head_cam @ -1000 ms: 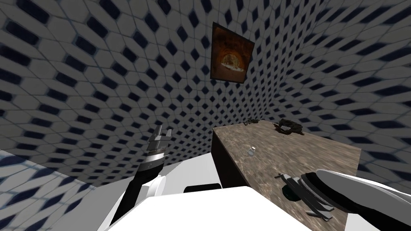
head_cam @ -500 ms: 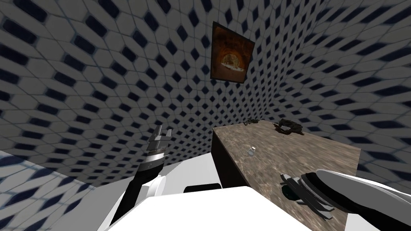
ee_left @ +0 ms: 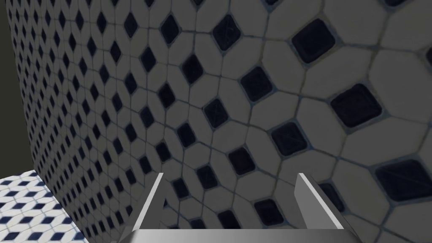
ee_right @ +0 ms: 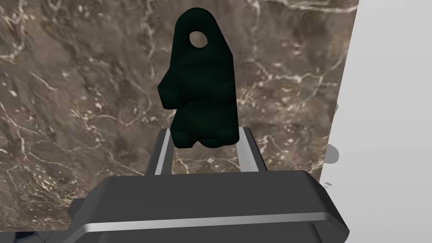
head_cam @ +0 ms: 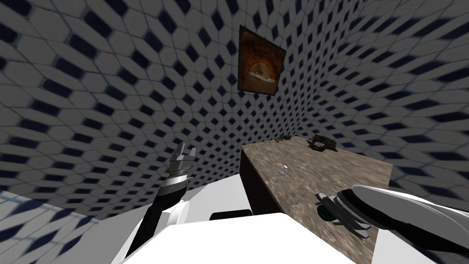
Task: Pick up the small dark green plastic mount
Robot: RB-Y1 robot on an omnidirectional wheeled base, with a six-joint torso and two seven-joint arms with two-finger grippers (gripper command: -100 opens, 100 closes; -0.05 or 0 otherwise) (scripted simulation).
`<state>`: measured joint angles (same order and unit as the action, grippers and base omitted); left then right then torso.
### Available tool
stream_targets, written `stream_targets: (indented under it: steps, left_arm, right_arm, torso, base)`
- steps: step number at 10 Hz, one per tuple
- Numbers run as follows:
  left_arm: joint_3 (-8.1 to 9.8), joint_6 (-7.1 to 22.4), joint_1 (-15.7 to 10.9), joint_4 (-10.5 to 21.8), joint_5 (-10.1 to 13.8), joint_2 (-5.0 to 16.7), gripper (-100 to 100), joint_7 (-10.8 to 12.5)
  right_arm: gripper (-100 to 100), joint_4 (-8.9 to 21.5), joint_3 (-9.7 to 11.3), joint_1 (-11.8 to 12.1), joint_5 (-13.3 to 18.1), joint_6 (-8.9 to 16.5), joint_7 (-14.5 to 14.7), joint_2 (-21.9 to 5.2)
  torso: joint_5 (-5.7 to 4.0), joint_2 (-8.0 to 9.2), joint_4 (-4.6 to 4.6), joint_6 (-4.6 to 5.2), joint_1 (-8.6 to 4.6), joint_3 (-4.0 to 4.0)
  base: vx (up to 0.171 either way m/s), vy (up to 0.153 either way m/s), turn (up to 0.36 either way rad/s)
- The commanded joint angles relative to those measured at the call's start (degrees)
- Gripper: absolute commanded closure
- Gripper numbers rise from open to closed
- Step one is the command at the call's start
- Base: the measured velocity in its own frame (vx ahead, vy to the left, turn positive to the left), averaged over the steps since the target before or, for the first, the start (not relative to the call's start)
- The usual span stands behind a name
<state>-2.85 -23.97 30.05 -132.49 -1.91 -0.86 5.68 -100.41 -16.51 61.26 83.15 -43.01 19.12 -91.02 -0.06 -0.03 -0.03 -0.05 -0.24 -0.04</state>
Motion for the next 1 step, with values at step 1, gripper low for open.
stream_targets:
  steps: [1]
  left_arm:
    - [0.0,0.0,0.0,0.0,0.0,0.0,0,0.0]
  right_arm:
    - [0,0.0,0.0,0.0,0.0,0.0,0.0,0.0]
  torso:
    - [0.0,0.0,0.0,0.0,0.0,0.0]
  base:
    - [0.0,0.0,0.0]
